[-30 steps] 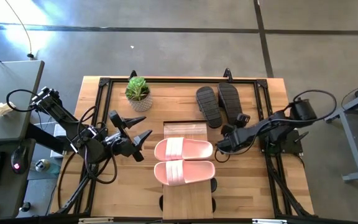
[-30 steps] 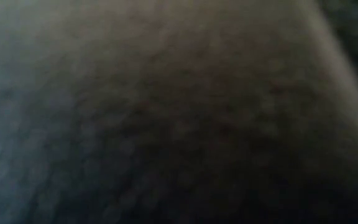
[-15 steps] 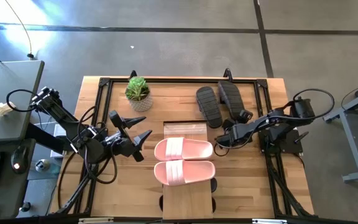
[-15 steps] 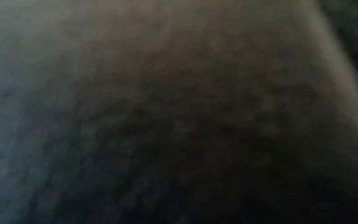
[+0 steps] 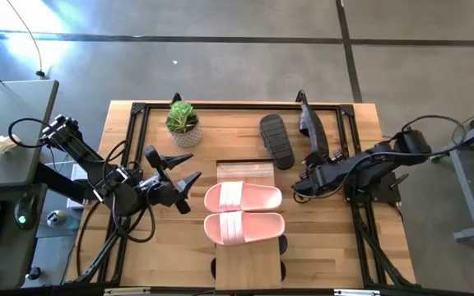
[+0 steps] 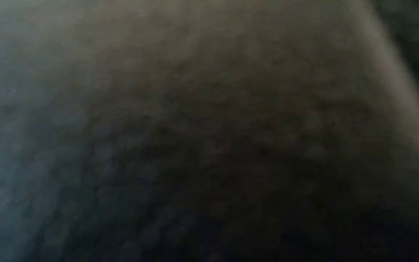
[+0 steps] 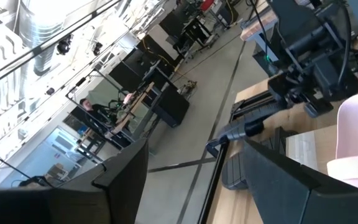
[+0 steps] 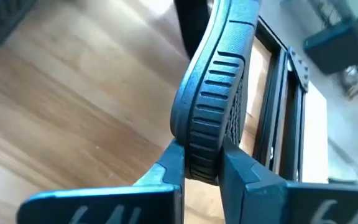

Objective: Pick and place slides into the shelf
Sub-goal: Put the black slipper under the shelf

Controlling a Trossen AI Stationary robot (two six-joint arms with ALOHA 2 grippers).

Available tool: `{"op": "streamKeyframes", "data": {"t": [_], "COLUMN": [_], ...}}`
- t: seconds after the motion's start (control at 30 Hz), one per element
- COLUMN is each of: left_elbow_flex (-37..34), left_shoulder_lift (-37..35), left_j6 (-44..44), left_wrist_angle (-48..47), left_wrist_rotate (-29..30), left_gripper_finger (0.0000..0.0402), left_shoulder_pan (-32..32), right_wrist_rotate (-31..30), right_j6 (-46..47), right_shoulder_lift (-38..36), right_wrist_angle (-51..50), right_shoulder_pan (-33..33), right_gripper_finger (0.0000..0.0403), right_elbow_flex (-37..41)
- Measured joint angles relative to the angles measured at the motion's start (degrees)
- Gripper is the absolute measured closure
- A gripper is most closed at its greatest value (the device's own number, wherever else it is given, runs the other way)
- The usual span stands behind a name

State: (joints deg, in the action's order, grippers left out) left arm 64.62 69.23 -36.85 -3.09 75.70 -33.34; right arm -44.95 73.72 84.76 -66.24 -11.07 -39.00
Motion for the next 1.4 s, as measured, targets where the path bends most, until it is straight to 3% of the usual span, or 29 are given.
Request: {"op": "streamKeyframes", "data": {"t": [0.27,0.7,1.03,1.4], "left_elbow_flex": [0.00,0.00,0.00,0.00], "left_shoulder_lift": [0.00,0.00,0.02,0.02], "left_j6": [0.91,1.10,3.29,5.83], "left_wrist_angle": [-0.04,-0.62,-3.89,-5.68], "left_wrist_rotate": [0.00,0.00,-0.58,-3.28], "left_gripper_finger": [0.0158,0.0158,0.0158,0.0158], "left_shoulder_pan": [0.00,0.00,-0.02,-0.02], "right_wrist_rotate": [-1.12,-3.02,-5.37,5.08], "right_j6": [14.70,25.12,22.56,19.71], "right_shoulder_lift": [-6.45,-10.64,-14.26,-14.45], "right_wrist_angle": [-12.65,-24.14,-23.98,-23.89], "right_shoulder_pan": [-3.18,-8.39,-13.31,-19.96], "right_gripper_finger": [0.0384,0.0387,0.0388,0.0388], "right_elbow_flex": [-3.96,-18.63,-33.40,-48.48]}}
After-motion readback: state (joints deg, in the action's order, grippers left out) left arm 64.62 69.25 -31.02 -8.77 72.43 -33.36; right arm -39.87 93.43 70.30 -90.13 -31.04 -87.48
